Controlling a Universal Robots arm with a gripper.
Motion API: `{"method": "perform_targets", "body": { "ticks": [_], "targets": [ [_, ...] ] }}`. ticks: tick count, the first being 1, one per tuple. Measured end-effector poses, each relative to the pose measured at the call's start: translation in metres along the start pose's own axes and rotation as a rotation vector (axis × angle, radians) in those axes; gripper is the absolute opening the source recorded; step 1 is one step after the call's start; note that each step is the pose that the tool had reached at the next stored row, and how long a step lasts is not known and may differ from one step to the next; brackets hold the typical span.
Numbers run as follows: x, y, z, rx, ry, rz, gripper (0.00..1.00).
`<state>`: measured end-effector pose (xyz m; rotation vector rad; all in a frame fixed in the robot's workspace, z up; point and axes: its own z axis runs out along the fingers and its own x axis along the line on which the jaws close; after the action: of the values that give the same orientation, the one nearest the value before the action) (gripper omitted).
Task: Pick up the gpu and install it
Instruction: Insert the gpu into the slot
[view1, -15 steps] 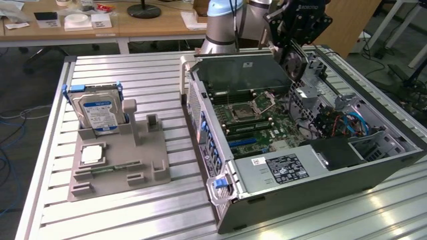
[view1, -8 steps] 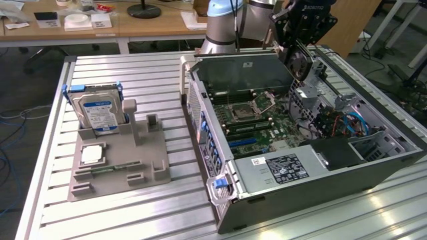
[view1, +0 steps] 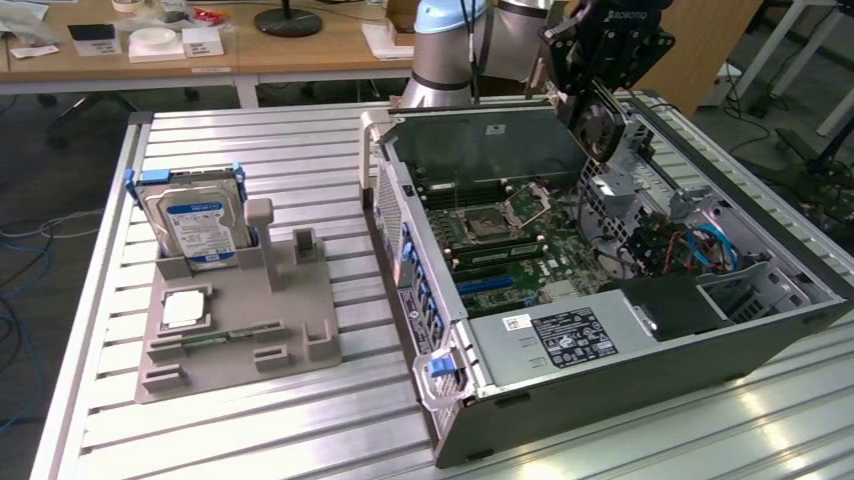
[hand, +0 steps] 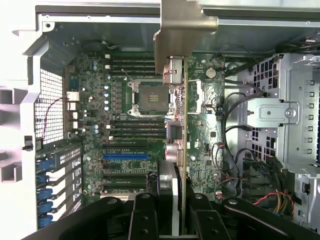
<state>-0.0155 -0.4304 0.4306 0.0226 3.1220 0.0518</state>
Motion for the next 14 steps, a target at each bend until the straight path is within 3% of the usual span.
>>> {"method": "perform_targets", "body": {
  "ticks": [6,14],
  "targets": [
    [0.0,0.0,0.0,-0.0001,0.0002,-0.008,0.28],
    [0.0,0.0,0.0,-0.0023,0.0041,-0.122,0.28]
  ]
}}
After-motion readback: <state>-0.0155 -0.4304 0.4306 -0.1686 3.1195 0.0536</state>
